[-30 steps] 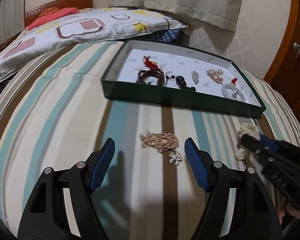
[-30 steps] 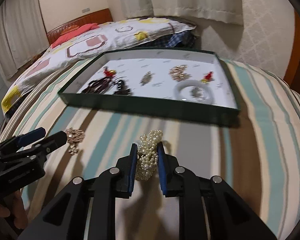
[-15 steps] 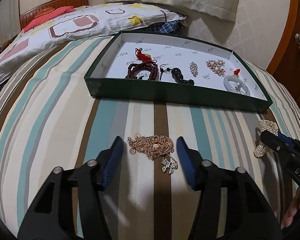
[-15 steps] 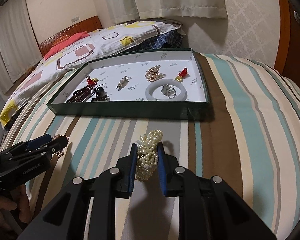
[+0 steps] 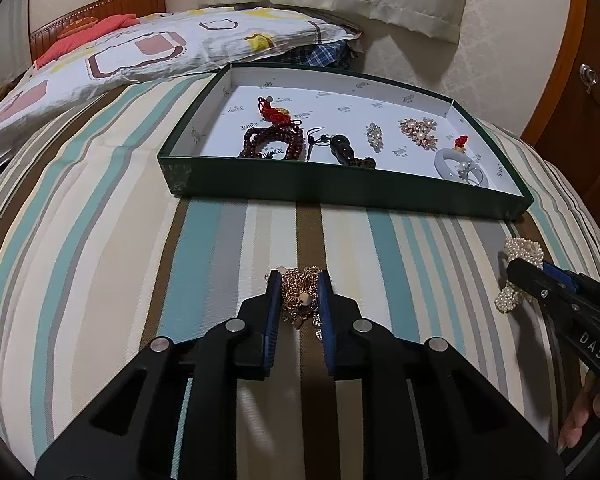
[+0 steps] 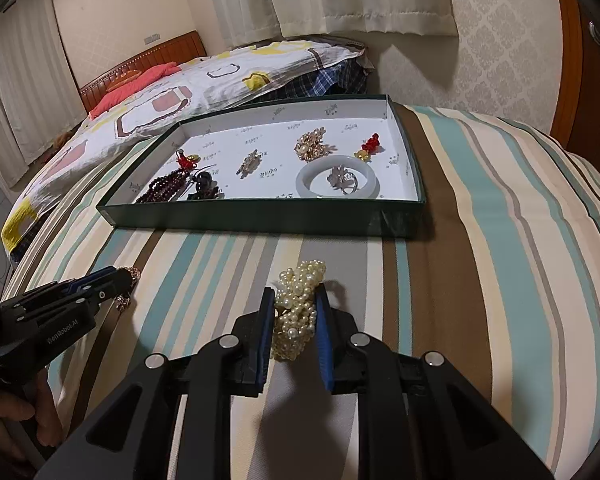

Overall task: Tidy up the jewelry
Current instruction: 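Grasp the gold chain necklace with the left tool while the right tool holds the pearl bracelet, then carry the gold necklace and pearl bracelet in both tools over the green box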

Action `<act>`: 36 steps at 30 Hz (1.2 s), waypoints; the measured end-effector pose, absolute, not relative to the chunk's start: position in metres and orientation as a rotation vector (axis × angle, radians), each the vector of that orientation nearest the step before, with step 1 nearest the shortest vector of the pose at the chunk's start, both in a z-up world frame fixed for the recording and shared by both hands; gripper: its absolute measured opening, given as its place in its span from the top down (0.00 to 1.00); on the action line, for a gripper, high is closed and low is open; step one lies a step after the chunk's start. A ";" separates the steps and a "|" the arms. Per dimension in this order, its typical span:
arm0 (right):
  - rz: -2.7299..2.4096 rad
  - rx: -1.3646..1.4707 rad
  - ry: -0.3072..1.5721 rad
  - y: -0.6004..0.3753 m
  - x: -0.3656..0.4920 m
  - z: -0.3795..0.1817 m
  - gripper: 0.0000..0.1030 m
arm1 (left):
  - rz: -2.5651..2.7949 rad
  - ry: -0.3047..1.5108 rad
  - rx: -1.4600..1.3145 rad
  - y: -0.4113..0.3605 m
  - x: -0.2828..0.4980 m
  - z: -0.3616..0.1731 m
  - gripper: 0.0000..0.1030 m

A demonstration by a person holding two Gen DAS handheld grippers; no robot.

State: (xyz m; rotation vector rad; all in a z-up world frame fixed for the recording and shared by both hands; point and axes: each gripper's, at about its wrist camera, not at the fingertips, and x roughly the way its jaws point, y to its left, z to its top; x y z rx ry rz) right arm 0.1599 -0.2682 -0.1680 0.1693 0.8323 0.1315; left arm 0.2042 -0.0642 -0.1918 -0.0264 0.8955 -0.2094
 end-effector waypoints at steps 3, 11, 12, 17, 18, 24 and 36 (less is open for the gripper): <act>0.132 0.170 0.832 -0.268 0.160 -0.168 0.80 | -0.214 0.894 -0.025 -0.064 0.204 -0.191 0.83; 0.133 0.172 0.831 -0.268 0.159 -0.168 0.80 | -0.220 0.876 -0.014 -0.066 0.199 -0.188 0.84; 0.133 0.171 0.830 -0.268 0.159 -0.168 0.80 | -0.221 0.875 -0.014 -0.066 0.198 -0.187 0.84; 0.135 0.168 0.824 -0.267 0.157 -0.166 0.80 | -0.225 0.861 -0.014 -0.066 0.195 -0.183 0.84; 0.136 0.167 0.822 -0.266 0.156 -0.166 0.80 | -0.226 0.858 -0.013 -0.067 0.194 -0.183 0.84; 0.139 0.159 0.802 -0.263 0.152 -0.158 0.80 | -0.234 0.827 -0.006 -0.068 0.189 -0.171 0.84; 0.150 0.150 0.721 -0.258 0.145 -0.126 0.80 | -0.263 0.737 -0.027 -0.069 0.181 -0.133 0.84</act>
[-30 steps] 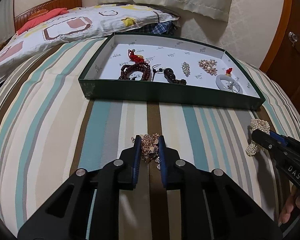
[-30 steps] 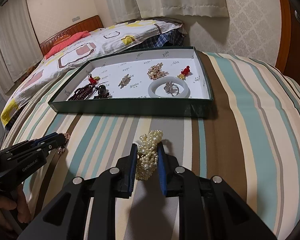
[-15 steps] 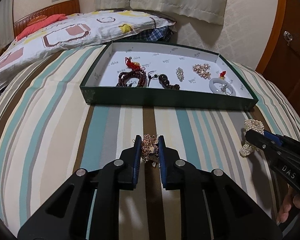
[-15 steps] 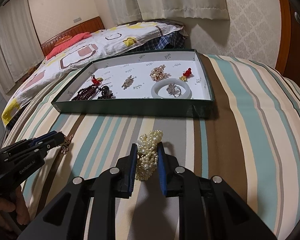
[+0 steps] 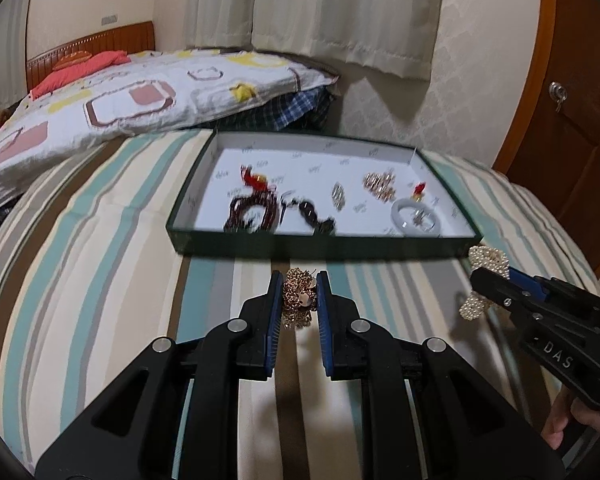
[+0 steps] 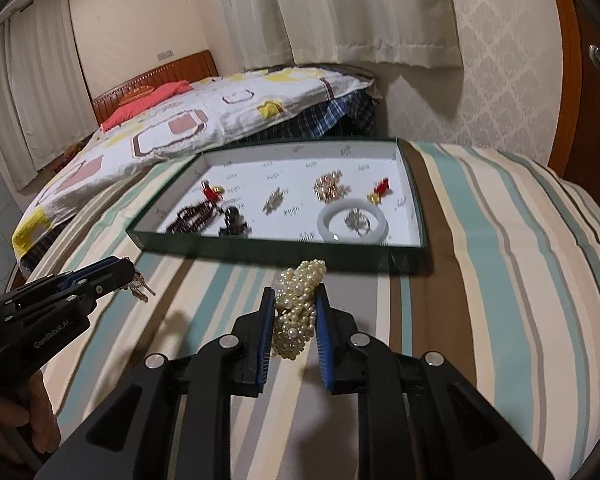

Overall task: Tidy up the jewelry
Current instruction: 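Carry the gold necklace and pearl bracelet in both tools over the green box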

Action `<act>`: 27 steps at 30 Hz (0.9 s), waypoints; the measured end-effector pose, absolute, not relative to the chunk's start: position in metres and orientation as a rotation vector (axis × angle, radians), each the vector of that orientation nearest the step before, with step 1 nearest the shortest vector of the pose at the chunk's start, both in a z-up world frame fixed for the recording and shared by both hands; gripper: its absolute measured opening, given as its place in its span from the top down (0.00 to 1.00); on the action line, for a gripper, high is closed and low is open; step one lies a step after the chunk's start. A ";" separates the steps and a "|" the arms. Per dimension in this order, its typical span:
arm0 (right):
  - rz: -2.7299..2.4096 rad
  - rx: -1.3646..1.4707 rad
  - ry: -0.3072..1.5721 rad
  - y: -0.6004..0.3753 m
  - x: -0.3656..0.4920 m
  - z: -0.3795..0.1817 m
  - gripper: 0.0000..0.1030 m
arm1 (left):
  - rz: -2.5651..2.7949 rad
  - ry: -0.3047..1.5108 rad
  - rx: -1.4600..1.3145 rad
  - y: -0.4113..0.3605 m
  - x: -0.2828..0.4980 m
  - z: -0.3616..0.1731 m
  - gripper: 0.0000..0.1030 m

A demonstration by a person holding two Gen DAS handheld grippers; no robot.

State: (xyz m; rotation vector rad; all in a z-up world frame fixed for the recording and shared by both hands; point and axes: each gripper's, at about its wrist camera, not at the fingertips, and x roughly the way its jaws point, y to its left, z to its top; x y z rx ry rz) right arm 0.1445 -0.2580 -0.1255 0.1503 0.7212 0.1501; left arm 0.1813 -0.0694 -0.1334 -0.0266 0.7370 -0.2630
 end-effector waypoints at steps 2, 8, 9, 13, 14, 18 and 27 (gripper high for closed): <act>0.155 0.153 0.707 -0.257 0.145 -0.119 0.80 | -0.270 0.713 -0.031 -0.070 0.180 -0.124 0.84; 0.166 0.142 0.658 -0.255 0.150 -0.100 0.80 | -0.287 0.652 -0.036 -0.073 0.184 -0.101 0.84; 0.169 0.139 0.649 -0.254 0.153 -0.097 0.80 | -0.288 0.645 -0.036 -0.074 0.185 -0.097 0.84; 0.170 0.124 0.610 -0.253 0.164 -0.082 0.80 | -0.295 0.603 -0.034 -0.077 0.196 -0.082 0.84; 0.169 0.122 0.602 -0.253 0.166 -0.080 0.80 | -0.296 0.594 -0.033 -0.078 0.198 -0.080 0.84; 0.162 0.101 0.555 -0.254 0.184 -0.065 0.80 | -0.300 0.551 -0.026 -0.085 0.213 -0.067 0.84; 0.127 0.067 0.488 -0.265 0.233 -0.053 0.80 | -0.282 0.506 -0.010 -0.101 0.262 -0.063 0.84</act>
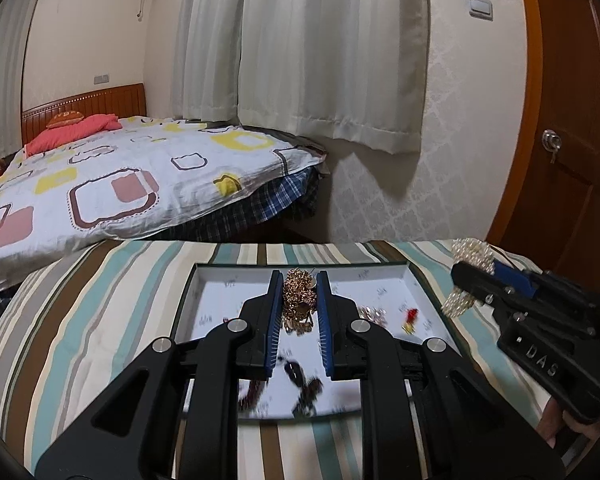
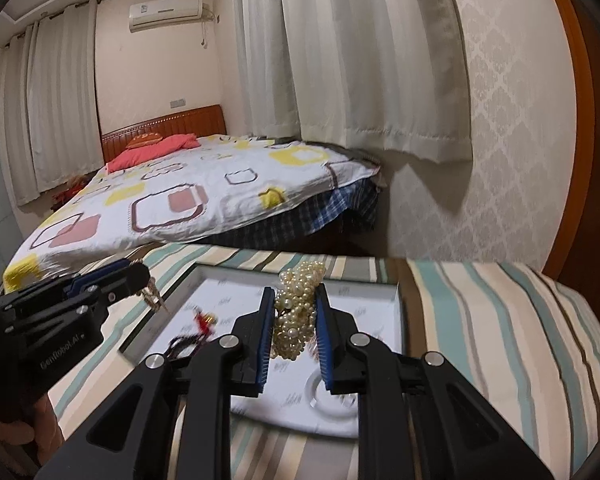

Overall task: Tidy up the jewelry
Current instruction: 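Carry the gold necklace and pearl bracelet in both tools over the green box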

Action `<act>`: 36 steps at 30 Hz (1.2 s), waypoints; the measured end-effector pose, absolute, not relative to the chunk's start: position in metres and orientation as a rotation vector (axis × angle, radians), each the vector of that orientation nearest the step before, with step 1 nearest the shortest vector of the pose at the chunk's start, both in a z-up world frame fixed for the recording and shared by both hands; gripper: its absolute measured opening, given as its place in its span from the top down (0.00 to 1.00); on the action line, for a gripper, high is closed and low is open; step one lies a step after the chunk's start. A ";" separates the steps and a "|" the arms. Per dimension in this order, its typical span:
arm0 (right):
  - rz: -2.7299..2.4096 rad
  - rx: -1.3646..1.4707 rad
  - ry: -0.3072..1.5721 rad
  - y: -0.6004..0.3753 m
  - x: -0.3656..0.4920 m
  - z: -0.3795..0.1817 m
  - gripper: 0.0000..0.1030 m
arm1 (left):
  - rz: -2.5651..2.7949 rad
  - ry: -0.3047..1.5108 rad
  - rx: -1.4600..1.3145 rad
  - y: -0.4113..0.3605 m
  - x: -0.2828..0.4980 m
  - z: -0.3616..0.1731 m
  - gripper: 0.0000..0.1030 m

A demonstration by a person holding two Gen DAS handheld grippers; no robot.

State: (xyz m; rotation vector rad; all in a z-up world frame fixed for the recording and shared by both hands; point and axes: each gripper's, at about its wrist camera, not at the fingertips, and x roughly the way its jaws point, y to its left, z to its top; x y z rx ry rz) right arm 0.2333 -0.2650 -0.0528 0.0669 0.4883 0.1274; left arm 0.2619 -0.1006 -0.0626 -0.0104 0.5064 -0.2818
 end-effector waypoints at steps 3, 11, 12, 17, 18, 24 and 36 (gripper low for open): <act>0.117 0.058 0.488 -0.269 0.252 -0.057 0.80 | -0.271 0.514 -0.008 -0.104 0.284 -0.069 0.84; 0.102 0.076 0.545 -0.280 0.299 -0.088 0.80 | -0.249 0.594 -0.002 -0.117 0.342 -0.101 0.84; 0.096 0.078 0.559 -0.282 0.305 -0.093 0.80 | -0.247 0.615 -0.004 -0.117 0.351 -0.107 0.84; 0.083 0.083 0.635 -0.290 0.330 -0.117 0.80 | -0.237 0.700 -0.002 -0.121 0.381 -0.128 0.84; 0.083 0.085 0.650 -0.292 0.334 -0.120 0.80 | -0.234 0.716 0.002 -0.123 0.385 -0.132 0.84; 0.087 0.095 0.765 -0.295 0.356 -0.139 0.80 | -0.234 0.820 0.008 -0.127 0.404 -0.151 0.84; 0.089 0.105 0.893 -0.298 0.376 -0.154 0.80 | -0.216 0.920 0.008 -0.127 0.419 -0.167 0.84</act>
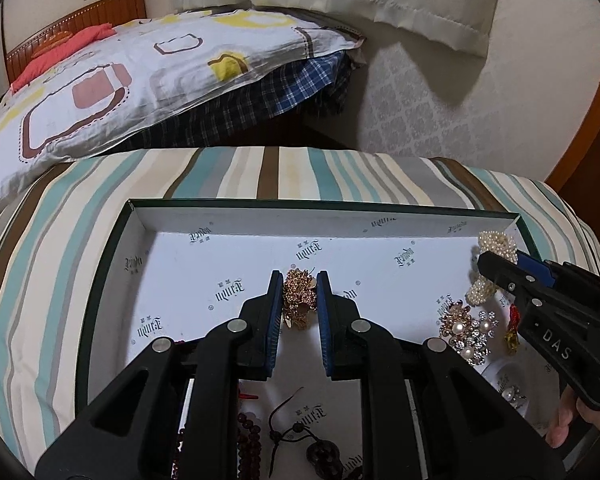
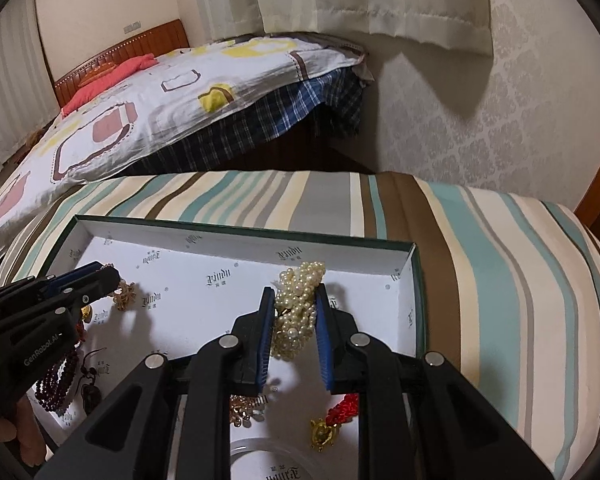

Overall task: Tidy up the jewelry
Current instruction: 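Open both tools to drop the necklace and pearl bracelet into the box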

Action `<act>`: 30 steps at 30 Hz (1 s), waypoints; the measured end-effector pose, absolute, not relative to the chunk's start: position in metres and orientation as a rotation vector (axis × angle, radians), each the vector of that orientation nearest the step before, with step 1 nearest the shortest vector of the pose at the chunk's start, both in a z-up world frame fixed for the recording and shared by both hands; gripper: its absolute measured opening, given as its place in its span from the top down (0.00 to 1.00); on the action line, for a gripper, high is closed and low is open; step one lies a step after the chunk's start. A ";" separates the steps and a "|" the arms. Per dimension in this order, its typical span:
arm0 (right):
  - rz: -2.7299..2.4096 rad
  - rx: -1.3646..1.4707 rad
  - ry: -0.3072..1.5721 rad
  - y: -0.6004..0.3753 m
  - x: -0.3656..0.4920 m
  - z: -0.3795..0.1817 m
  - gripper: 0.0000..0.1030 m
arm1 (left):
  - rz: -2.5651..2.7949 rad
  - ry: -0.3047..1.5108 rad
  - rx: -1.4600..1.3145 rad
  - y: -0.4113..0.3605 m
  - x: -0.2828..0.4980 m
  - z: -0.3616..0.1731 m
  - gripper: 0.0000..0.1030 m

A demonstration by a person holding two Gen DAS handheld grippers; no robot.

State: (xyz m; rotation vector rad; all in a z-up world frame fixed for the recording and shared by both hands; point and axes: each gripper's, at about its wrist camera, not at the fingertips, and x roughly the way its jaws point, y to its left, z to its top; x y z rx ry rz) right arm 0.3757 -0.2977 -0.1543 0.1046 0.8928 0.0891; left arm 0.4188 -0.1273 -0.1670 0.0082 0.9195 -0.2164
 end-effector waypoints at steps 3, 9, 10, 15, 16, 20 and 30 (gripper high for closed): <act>0.077 0.105 0.899 -0.299 0.377 -0.155 0.76 | -0.214 0.920 0.006 -0.127 0.419 -0.167 0.84; 0.066 0.102 0.891 -0.299 0.377 -0.153 0.60 | -0.206 0.918 0.015 -0.128 0.420 -0.166 0.82; 0.065 0.100 0.890 -0.299 0.377 -0.153 0.59 | -0.203 0.920 0.015 -0.128 0.420 -0.167 0.82; 0.054 0.097 0.871 -0.299 0.376 -0.151 0.46 | -0.186 0.900 0.015 -0.127 0.419 -0.163 0.59; 0.054 0.095 0.866 -0.299 0.376 -0.150 0.44 | -0.183 0.894 0.017 -0.126 0.419 -0.162 0.58; 0.045 0.088 0.846 -0.299 0.373 -0.148 0.32 | -0.174 0.885 0.021 -0.125 0.417 -0.161 0.49; -0.015 0.065 0.781 -0.300 0.364 -0.140 0.18 | -0.113 0.827 0.065 -0.122 0.406 -0.152 0.21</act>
